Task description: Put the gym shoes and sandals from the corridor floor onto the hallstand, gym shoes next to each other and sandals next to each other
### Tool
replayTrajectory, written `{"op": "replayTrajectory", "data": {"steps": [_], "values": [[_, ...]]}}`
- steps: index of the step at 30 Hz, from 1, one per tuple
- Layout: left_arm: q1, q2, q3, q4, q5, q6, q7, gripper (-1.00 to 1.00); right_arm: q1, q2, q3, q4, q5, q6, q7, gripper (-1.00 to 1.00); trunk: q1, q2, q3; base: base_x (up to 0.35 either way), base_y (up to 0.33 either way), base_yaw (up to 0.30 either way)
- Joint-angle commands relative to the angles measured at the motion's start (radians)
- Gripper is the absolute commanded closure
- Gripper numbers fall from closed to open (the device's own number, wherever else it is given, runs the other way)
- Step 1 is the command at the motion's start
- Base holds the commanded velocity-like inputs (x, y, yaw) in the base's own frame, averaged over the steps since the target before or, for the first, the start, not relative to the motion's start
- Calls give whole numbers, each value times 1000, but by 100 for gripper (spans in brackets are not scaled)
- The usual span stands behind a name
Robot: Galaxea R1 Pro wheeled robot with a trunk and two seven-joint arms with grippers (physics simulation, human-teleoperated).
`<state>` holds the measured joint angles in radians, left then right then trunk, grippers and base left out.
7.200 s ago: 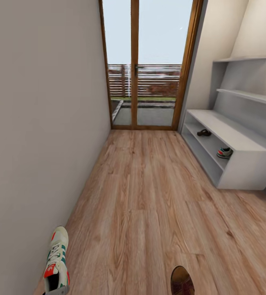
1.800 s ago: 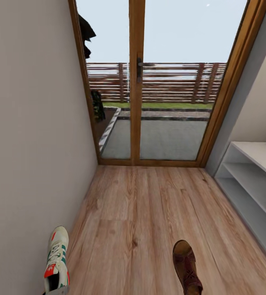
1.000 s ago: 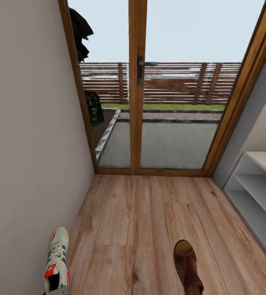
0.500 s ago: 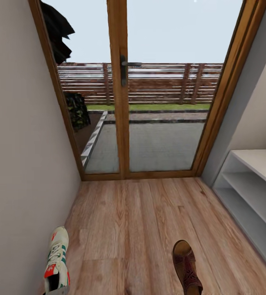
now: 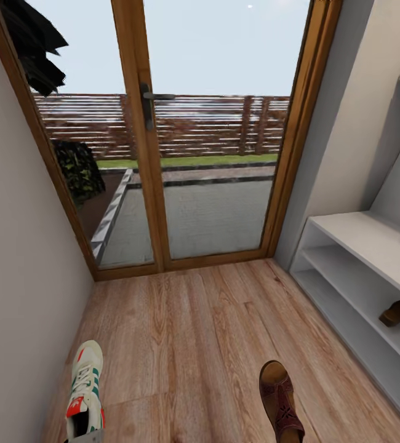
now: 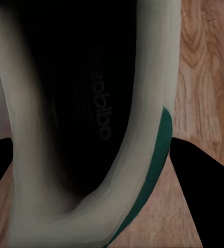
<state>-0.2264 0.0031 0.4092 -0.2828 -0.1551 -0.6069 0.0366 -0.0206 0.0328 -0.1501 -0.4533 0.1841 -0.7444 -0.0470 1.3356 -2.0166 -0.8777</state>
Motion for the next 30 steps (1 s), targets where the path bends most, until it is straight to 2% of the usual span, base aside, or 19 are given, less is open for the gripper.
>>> {"op": "replayTrajectory", "data": {"steps": [1,30], "values": [[-1,0,5,1,-11,-4,3,100,-1,1,-5,1,11,-3,-5,100,0,0,-1,0,0,-300],[-1,-1,4,1,-10,-4,3,100,-1,2,0,2,12,-3,-5,100,0,0,-1,0,0,-300]]}}
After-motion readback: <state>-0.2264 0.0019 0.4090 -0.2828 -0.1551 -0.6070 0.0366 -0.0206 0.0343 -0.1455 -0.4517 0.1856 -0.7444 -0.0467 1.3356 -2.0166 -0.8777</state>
